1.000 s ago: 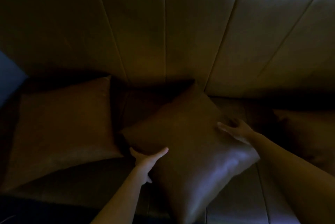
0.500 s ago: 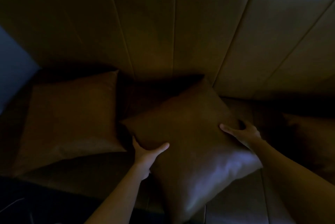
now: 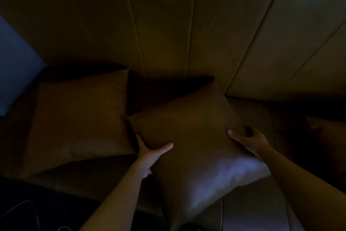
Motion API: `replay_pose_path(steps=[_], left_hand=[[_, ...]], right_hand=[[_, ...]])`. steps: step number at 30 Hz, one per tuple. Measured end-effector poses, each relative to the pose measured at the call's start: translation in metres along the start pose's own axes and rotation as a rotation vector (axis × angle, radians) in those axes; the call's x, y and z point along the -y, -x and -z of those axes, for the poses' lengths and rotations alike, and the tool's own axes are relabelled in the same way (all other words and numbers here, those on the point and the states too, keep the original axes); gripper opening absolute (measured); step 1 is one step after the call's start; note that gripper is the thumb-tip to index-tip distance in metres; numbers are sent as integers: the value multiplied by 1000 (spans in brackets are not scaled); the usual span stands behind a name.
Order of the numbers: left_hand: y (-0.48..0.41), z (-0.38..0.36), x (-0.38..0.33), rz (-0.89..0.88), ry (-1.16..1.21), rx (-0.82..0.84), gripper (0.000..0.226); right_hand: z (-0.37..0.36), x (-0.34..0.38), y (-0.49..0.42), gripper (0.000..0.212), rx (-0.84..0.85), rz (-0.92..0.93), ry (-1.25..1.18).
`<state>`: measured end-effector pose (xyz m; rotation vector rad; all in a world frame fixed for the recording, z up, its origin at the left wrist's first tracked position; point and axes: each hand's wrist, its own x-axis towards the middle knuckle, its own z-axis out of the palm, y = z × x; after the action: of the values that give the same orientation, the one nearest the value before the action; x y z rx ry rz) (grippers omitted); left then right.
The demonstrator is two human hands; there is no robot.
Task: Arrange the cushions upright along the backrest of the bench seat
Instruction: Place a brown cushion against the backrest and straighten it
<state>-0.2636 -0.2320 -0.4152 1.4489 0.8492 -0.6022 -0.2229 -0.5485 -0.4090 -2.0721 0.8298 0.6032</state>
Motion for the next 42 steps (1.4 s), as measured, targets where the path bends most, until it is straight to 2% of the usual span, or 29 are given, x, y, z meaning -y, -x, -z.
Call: replay_pose_path(steps=[2,5,12,18,21,27,36,42], left_hand=[[-1,0,2,-4,-1,-20,141],[2,-3,3,8,4,-62,139],[27,-28,-12,37,-8,-262,131],[60,-63,-47,-107,-171,-355,109],[76,-86,-58,-161,-205,-305,96],[108,-143,-78,-258,-208,-87,84],[150,-280,-66,-285,-312,172,90],[160,-387,-37,-260,-341,172,96]], right_hand=[[1,5,3,115,3,-4,-21],[4,6,4,102,42,-5,-32],[27,23,24,93,95,101,-12],[53,34,49,101,58,142,-76],[70,31,65,101,29,126,-112],[124,5,85,96,-122,94,-161],[226,-78,66,92,-108,102,-205],[308,-161,27,113,-109,-1,-247]])
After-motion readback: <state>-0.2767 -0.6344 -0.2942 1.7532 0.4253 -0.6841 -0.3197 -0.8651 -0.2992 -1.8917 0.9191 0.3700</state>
